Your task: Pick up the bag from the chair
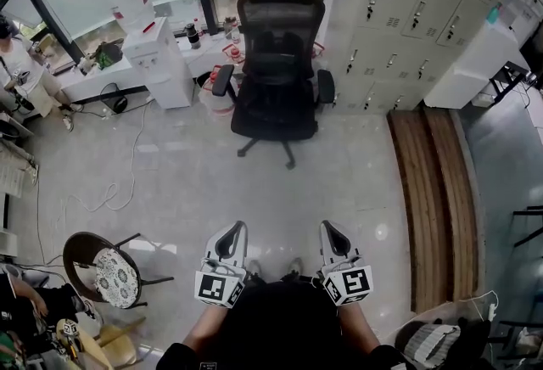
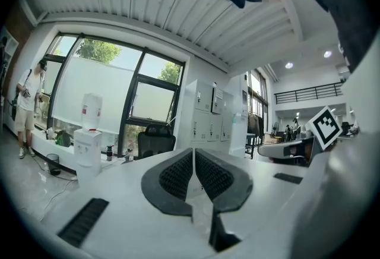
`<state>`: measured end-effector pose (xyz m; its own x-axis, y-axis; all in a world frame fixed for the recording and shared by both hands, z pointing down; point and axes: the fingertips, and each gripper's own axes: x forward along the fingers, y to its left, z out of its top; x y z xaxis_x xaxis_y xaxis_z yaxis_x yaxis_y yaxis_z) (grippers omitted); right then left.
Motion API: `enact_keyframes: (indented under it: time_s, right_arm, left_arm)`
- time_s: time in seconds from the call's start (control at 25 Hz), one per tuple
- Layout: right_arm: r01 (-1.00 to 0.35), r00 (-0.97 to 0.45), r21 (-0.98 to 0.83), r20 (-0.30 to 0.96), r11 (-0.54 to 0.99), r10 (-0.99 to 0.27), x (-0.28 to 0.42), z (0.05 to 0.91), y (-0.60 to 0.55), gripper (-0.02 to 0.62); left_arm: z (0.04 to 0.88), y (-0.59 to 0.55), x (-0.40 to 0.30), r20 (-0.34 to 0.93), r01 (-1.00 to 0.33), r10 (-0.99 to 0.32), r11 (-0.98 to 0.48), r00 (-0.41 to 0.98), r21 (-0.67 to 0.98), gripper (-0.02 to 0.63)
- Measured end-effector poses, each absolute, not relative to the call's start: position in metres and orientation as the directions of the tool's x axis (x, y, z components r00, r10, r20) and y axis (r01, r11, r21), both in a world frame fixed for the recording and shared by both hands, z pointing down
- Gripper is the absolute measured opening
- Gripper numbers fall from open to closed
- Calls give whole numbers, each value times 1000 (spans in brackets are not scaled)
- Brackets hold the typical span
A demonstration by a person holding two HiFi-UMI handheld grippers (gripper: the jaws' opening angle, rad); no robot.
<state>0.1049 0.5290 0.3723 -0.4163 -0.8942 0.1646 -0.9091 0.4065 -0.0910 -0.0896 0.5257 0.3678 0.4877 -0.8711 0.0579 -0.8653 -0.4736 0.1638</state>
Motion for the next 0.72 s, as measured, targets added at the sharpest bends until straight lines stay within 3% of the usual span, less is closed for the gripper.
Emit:
enact_keyframes:
  time_s: [0.72]
  right_arm:
    - [-853, -521, -100, 185, 512, -833, 153, 393, 469, 0]
  left_arm:
    - [375, 483, -46, 70, -915, -920, -371, 385, 158, 12]
